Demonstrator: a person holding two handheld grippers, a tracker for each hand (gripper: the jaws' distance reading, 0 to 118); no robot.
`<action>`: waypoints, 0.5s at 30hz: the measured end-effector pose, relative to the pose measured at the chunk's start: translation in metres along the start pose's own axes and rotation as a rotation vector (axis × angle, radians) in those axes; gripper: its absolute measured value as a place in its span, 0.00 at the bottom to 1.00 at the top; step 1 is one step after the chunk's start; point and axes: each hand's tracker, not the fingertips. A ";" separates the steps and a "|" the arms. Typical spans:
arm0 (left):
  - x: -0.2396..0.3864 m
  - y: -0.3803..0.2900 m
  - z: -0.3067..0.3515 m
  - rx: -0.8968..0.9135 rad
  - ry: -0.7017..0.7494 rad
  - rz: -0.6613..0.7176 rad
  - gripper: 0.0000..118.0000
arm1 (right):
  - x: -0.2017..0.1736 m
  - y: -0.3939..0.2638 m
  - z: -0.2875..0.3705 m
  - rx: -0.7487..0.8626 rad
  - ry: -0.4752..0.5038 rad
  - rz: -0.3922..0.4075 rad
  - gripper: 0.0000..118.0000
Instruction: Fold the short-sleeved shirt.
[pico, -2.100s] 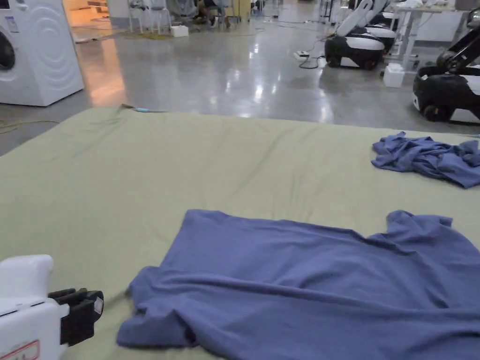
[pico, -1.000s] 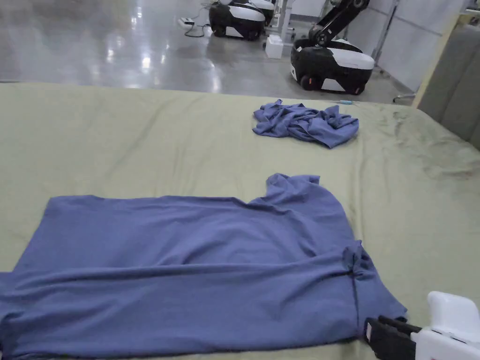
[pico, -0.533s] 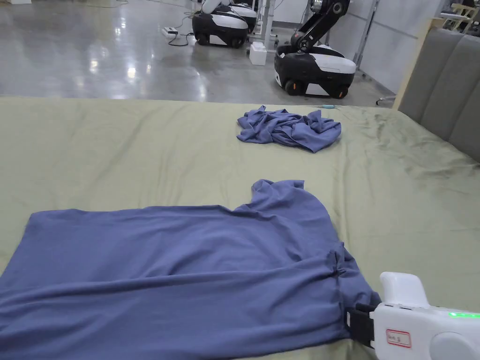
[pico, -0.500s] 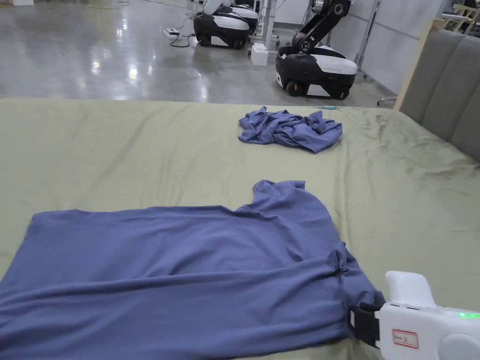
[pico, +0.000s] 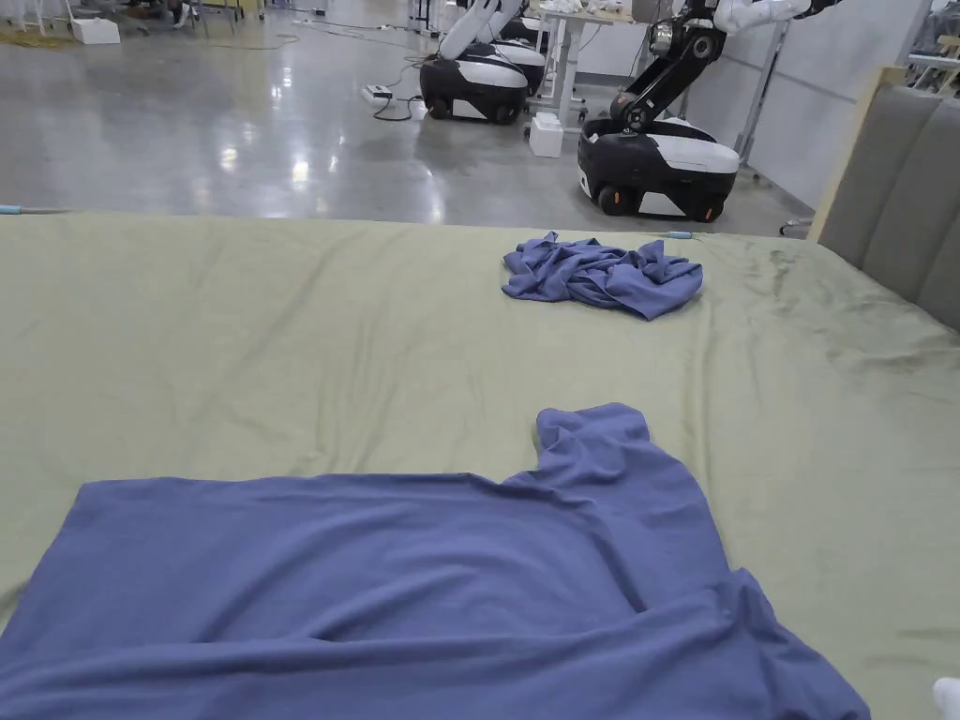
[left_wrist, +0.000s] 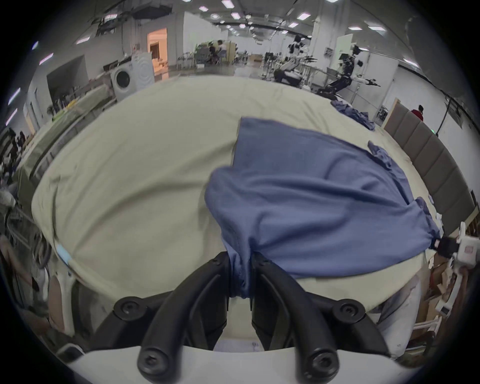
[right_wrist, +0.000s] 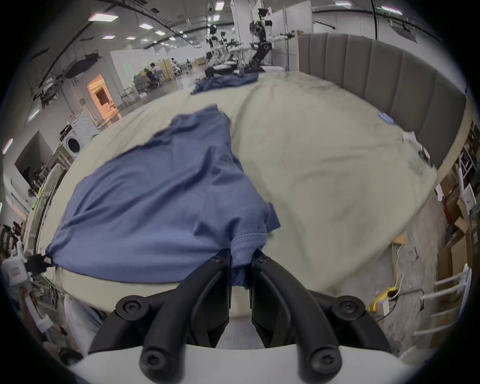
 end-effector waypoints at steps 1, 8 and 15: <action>-0.001 -0.005 -0.004 -0.016 -0.002 0.015 0.12 | 0.001 -0.005 -0.003 -0.017 0.006 -0.017 0.13; -0.005 -0.009 -0.004 0.009 -0.010 0.017 0.15 | -0.003 -0.008 -0.011 0.027 -0.026 0.059 0.19; -0.019 -0.009 0.070 0.195 -0.043 0.100 0.67 | -0.010 -0.013 0.057 0.262 -0.036 0.011 0.75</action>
